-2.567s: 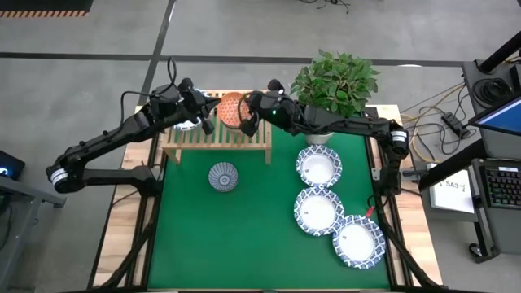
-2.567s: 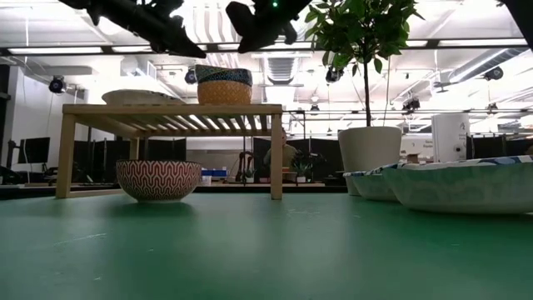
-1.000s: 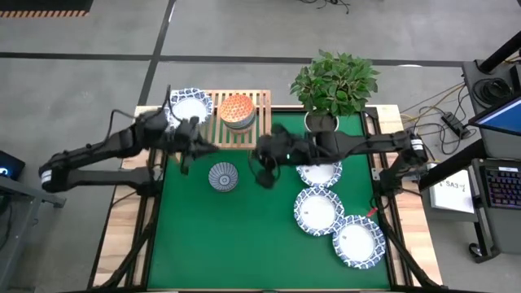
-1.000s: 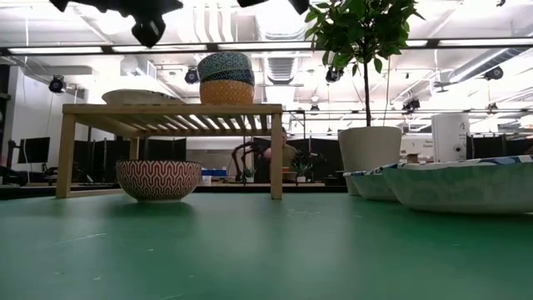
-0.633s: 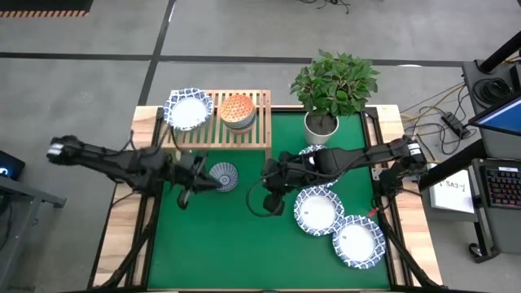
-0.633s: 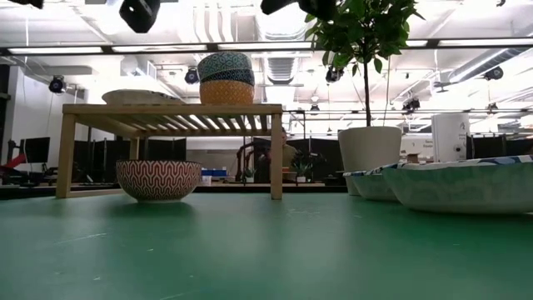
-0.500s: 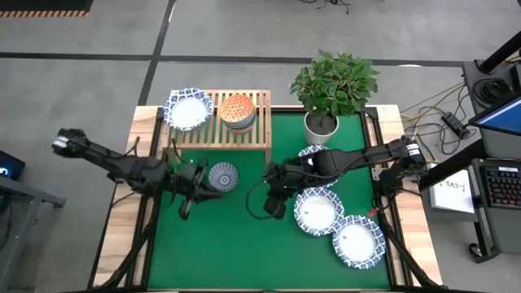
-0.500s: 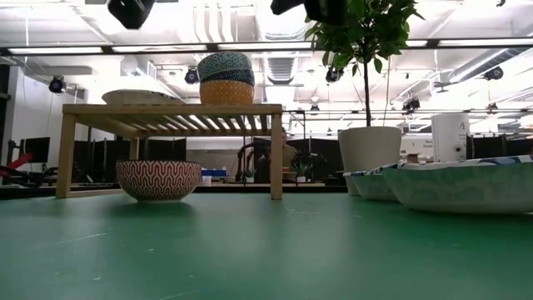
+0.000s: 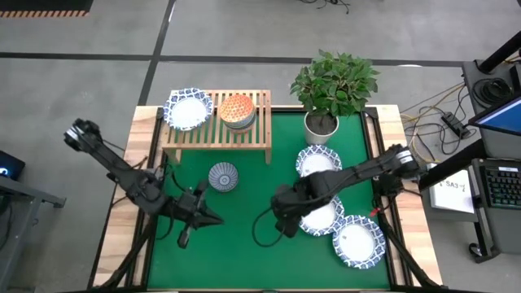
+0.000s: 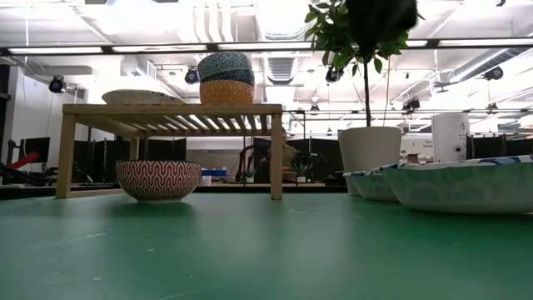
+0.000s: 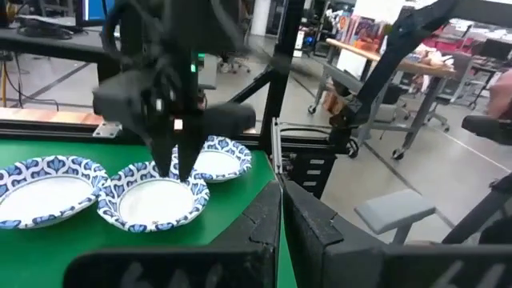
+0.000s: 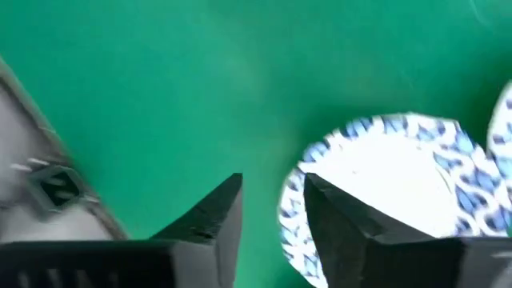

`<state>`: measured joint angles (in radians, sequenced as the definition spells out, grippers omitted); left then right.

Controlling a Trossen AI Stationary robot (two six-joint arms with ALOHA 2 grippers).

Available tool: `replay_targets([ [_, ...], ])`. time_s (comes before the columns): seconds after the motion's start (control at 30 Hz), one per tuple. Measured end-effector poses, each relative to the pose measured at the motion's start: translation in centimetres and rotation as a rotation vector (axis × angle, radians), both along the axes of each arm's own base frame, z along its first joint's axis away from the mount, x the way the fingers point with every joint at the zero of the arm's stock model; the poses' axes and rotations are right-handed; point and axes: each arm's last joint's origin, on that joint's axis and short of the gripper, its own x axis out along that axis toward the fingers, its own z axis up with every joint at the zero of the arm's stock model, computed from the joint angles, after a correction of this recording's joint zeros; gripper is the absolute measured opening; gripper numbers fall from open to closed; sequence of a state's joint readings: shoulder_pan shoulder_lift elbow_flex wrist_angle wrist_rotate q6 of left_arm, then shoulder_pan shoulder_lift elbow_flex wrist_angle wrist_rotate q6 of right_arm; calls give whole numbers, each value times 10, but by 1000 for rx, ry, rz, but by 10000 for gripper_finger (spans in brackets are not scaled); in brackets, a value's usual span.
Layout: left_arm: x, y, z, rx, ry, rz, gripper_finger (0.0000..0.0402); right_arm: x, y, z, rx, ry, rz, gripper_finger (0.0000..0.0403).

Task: Place and stack bowls onto a shelf
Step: Stack the center white bowl on top of the other white bowl on the shelf

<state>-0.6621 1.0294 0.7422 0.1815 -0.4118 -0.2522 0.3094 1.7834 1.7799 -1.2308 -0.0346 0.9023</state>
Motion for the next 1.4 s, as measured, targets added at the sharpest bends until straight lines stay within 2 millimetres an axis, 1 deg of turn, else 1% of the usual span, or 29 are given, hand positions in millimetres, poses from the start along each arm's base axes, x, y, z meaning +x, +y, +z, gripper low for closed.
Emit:
replay_targets([
  [0.17, 13, -10, -3, -5, 10, 6, 0, 7, 14, -33, -55, 140, 25, 167],
  [0.3, 24, -19, -3, -5, 23, 12, 0, 15, 24, -61, -85, 216, 54, 179],
  [0.4, 31, -25, -3, 0, 31, 11, 0, 17, 30, -84, -118, 302, 83, 178],
  [0.57, 42, -33, -2, 9, 43, 10, 0, 18, 38, -114, -179, 412, 132, 168],
  [0.67, 46, -36, -2, 13, 48, 10, 0, 19, 42, -128, -216, 445, 170, 160],
  [0.77, 48, -38, -1, 12, 47, 10, 0, 20, 43, -133, -237, 451, 182, 146],
  [0.9, 49, -39, -2, 19, 55, 9, 0, 19, 44, -132, -236, 446, 184, 108],
  [1.03, 49, -38, -1, 19, 52, 15, 0, 17, 43, -120, -229, 415, 239, 41],
  [1.07, 48, -38, 0, 18, 49, 18, 0, 16, 43, -115, -224, 401, 260, 25],
  [1.1, 48, -38, 1, 18, 47, 20, 0, 16, 43, -109, -219, 385, 276, 19],
  [1.2, 47, -37, 2, 33, 38, 22, 0, 15, 41, -89, -200, 321, 308, 14],
  [1.3, 46, -35, 4, 67, 26, 27, 0, 10, 39, -62, -177, 219, 363, 13],
  [1.4, 45, -34, 6, 89, 12, 44, 0, 5, 37, -32, -154, 54, 454, 12],
])
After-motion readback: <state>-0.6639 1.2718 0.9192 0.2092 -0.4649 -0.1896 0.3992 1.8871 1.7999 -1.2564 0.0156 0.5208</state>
